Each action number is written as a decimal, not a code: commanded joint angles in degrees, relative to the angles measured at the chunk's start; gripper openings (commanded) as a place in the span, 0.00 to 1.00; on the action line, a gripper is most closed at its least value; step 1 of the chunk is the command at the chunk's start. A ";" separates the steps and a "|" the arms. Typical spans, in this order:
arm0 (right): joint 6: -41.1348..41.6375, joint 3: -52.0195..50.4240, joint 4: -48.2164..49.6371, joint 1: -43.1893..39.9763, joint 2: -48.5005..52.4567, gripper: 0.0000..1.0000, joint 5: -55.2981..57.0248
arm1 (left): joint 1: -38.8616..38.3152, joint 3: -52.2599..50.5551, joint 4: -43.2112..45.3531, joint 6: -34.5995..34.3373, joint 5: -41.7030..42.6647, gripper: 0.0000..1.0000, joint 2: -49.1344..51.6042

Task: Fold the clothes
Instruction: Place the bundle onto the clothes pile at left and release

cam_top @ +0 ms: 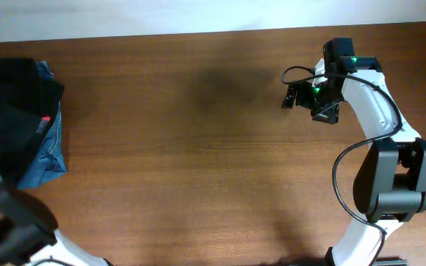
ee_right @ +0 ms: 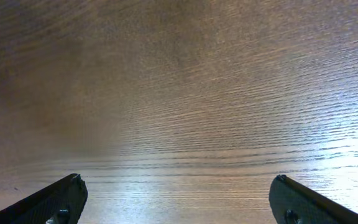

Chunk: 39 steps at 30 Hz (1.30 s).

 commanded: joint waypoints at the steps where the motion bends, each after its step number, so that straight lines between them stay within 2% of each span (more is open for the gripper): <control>1: -0.13 1.01 0.04 -0.17 -1.51 0.99 -0.13 | -1.46 0.24 1.99 0.48 -0.70 0.01 8.28; 5: -0.13 1.01 0.07 -0.17 -1.51 0.99 -0.13 | -2.84 0.24 3.08 0.48 -0.70 0.01 16.81; 8: -0.13 1.01 0.07 -0.17 -1.51 0.99 -0.13 | -3.30 0.24 2.67 0.48 -0.70 0.01 18.27; 13: -0.13 1.03 0.00 -0.17 -1.51 0.99 -0.15 | -3.43 0.31 2.49 0.48 -0.68 0.01 17.11; 18: -0.13 1.01 0.02 -0.15 -1.51 0.99 -0.33 | -3.43 0.31 1.36 0.48 -0.66 0.01 10.01; 19: -0.13 1.03 0.04 -0.17 -1.51 0.99 -0.35 | -3.43 0.31 1.16 0.48 -0.68 0.04 8.48; 22: -0.13 1.03 0.22 -0.17 -1.51 0.99 -0.35 | -3.43 0.31 0.26 0.48 -0.68 0.43 3.23; 24: -0.13 1.03 0.44 -0.17 -1.51 0.99 -0.35 | -3.43 0.31 -0.59 0.50 -0.70 0.57 -0.96; 31: -0.15 1.01 0.48 -0.17 -1.51 0.99 -0.33 | -3.30 0.31 -2.27 0.48 0.11 0.72 -11.34; 34: -1.55 1.20 2.43 -0.17 -1.60 0.99 0.92 | -3.85 0.31 -4.37 0.48 5.60 0.86 -14.21; 35: -3.65 1.86 3.82 -0.17 -1.62 0.99 3.30 | -4.52 0.31 -5.60 0.48 8.79 0.99 -15.02; 39: -9.29 5.09 5.29 -0.17 -1.64 0.99 8.70 | -8.04 0.31 -9.49 0.48 13.55 0.99 -15.76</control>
